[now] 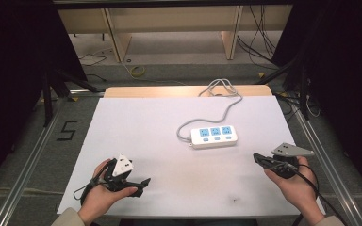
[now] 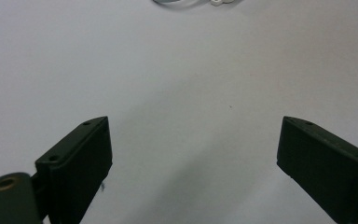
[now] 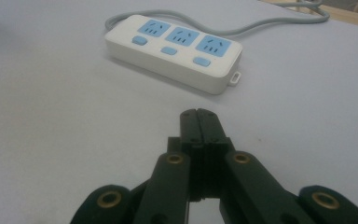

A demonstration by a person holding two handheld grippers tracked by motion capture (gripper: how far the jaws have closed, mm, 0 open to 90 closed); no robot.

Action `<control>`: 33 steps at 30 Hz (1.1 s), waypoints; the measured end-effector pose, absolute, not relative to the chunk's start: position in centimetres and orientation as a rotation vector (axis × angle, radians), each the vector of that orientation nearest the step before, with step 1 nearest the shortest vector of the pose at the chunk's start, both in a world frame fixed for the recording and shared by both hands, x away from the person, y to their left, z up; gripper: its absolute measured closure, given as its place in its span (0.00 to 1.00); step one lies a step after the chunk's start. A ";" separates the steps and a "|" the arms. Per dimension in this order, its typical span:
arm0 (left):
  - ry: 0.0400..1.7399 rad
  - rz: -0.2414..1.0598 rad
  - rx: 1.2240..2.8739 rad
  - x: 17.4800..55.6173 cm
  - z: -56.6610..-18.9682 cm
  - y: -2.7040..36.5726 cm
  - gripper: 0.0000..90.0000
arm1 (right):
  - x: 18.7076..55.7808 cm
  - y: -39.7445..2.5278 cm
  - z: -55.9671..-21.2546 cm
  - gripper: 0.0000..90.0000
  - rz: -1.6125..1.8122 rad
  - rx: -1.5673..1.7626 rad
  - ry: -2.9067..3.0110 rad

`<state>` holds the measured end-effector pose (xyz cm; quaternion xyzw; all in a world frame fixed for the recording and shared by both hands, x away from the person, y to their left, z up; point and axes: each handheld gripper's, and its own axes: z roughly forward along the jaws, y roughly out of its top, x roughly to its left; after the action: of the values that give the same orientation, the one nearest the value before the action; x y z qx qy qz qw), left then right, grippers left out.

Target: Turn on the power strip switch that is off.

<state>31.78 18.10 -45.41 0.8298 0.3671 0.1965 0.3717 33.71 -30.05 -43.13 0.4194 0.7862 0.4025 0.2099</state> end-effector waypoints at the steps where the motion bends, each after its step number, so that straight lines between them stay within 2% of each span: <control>1: 0.942 0.504 2.128 31.8 -45.4 18.1 0.11 | 33.7 -30.0 -43.1 1.00 1.120 1.169 2.187; 33: 0.953 0.513 2.111 31.6 -45.3 18.1 0.14 | 35.9 -29.0 -42.8 1.00 1.110 1.163 2.207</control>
<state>31.58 18.09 -45.25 0.8249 0.3724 0.2003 0.3751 35.85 -28.96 -42.85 0.4168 0.7914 0.3979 0.2041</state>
